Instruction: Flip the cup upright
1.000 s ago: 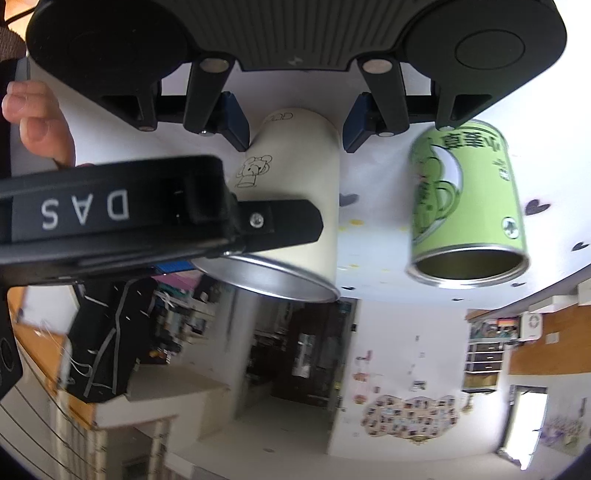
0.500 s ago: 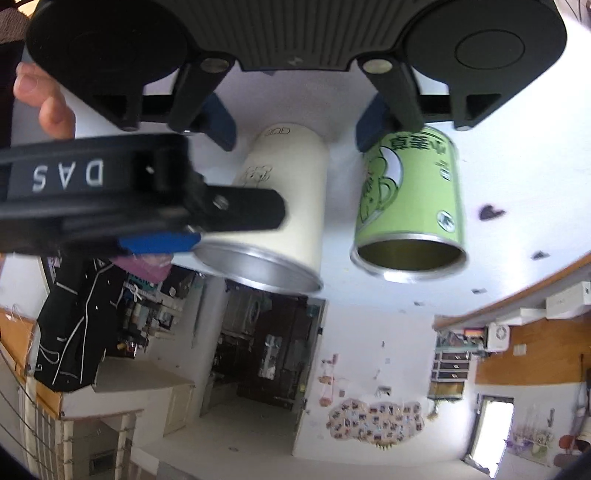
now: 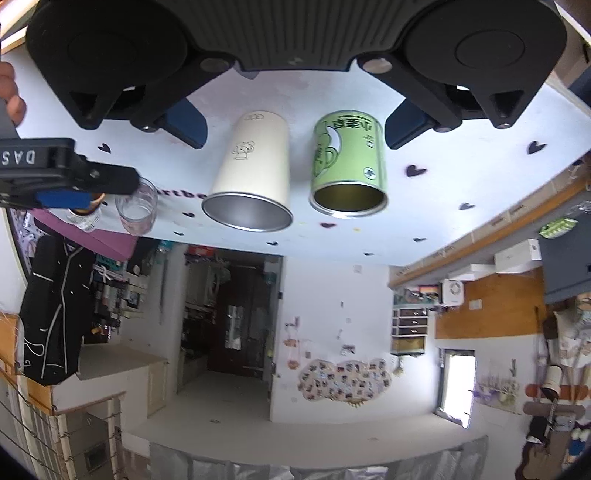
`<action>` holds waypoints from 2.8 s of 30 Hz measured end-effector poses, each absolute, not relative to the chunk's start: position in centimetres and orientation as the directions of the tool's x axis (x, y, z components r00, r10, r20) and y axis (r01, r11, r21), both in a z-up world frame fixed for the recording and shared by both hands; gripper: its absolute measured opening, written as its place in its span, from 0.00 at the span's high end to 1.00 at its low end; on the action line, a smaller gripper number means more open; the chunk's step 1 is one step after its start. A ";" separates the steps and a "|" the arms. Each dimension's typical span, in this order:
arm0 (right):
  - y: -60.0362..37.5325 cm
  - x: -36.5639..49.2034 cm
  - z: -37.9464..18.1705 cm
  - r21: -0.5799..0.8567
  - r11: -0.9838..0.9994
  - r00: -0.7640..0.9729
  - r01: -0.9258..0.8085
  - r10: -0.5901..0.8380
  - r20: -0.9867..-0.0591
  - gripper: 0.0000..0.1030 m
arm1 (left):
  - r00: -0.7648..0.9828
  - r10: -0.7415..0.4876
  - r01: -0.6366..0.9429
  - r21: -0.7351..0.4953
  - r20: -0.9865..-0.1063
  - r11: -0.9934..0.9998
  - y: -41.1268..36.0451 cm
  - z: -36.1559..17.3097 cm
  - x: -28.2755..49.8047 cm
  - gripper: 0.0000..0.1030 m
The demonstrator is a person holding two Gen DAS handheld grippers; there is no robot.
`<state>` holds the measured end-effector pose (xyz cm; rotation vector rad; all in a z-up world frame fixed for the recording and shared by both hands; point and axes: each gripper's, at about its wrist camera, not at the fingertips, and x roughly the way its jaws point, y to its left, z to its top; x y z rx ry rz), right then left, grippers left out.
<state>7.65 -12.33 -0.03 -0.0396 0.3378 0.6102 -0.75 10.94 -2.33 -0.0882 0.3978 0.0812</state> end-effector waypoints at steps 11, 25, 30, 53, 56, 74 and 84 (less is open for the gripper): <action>-15.2 5.8 -1.1 0.030 0.871 0.819 -0.489 0.471 -0.327 0.00 | 0.920 0.085 -0.115 -0.057 -0.383 0.992 10.9 -2.2 -2.2 0.00; -15.9 5.5 -1.2 0.034 0.885 0.833 -0.464 0.449 -0.325 0.00 | 0.922 0.104 -0.129 -0.043 -0.373 0.991 10.7 -1.9 -2.4 0.00; -15.9 5.5 -1.2 0.033 0.885 0.832 -0.464 0.448 -0.327 0.00 | 0.920 0.106 -0.131 -0.042 -0.378 0.990 10.6 -2.0 -2.3 0.00; -15.9 5.5 -1.3 0.031 0.885 0.830 -0.464 0.447 -0.333 0.00 | 0.921 0.104 -0.129 -0.042 -0.376 0.991 10.4 -2.0 -2.2 0.00; -15.9 5.5 -1.3 0.031 0.885 0.830 -0.464 0.447 -0.332 0.00 | 0.921 0.104 -0.129 -0.041 -0.376 0.991 10.4 -2.0 -2.2 0.00; -15.9 5.5 -1.3 0.031 0.885 0.831 -0.464 0.447 -0.333 0.00 | 0.921 0.103 -0.126 -0.039 -0.375 0.991 10.3 -1.9 -2.2 0.00; -15.9 5.5 -1.3 0.031 0.885 0.830 -0.464 0.447 -0.332 0.00 | 0.921 0.103 -0.127 -0.039 -0.375 0.991 10.3 -1.9 -2.2 0.00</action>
